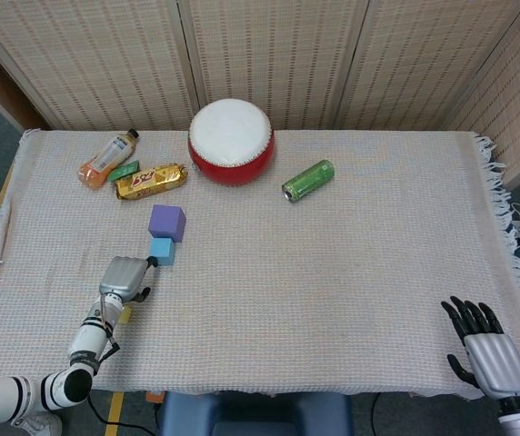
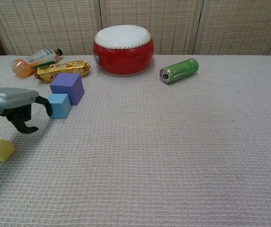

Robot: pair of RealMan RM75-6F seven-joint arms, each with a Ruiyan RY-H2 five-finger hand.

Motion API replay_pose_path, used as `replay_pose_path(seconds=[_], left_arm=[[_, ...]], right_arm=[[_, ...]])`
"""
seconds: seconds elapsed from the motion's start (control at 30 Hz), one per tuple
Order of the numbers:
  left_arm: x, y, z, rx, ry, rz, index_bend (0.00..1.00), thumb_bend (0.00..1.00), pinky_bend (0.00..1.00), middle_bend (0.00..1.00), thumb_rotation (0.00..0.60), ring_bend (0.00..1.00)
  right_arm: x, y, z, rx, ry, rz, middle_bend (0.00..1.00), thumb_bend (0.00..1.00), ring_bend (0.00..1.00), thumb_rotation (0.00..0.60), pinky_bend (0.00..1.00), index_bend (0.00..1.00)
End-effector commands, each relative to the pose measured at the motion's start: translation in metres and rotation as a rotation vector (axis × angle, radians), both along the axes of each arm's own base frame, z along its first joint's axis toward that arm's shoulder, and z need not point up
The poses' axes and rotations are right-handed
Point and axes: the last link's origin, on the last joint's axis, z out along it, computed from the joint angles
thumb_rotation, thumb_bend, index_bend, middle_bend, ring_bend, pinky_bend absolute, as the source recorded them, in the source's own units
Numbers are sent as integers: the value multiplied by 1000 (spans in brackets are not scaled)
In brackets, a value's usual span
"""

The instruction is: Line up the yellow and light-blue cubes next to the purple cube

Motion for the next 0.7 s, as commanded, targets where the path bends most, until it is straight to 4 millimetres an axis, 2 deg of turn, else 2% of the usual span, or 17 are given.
replay_pose_path(seconds=[0.03, 0.4, 0.7], left_arm=[[0, 3, 0, 0, -9, 4, 283, 373, 1000, 1000, 600, 1000], [-4, 11, -1, -5, -3, 26, 276, 374, 1000, 1000, 600, 1000], [-1, 7, -6, -15, -4, 4, 258, 372, 1000, 1000, 600, 1000]], right_arm=[[0, 0, 0, -1, 1, -2, 0, 101, 0, 600, 0, 0], [-2, -2, 0, -2, 3, -10, 0, 101, 0, 600, 0, 0], [-2, -2, 0, 1, 3, -11, 0, 101, 0, 600, 0, 0]])
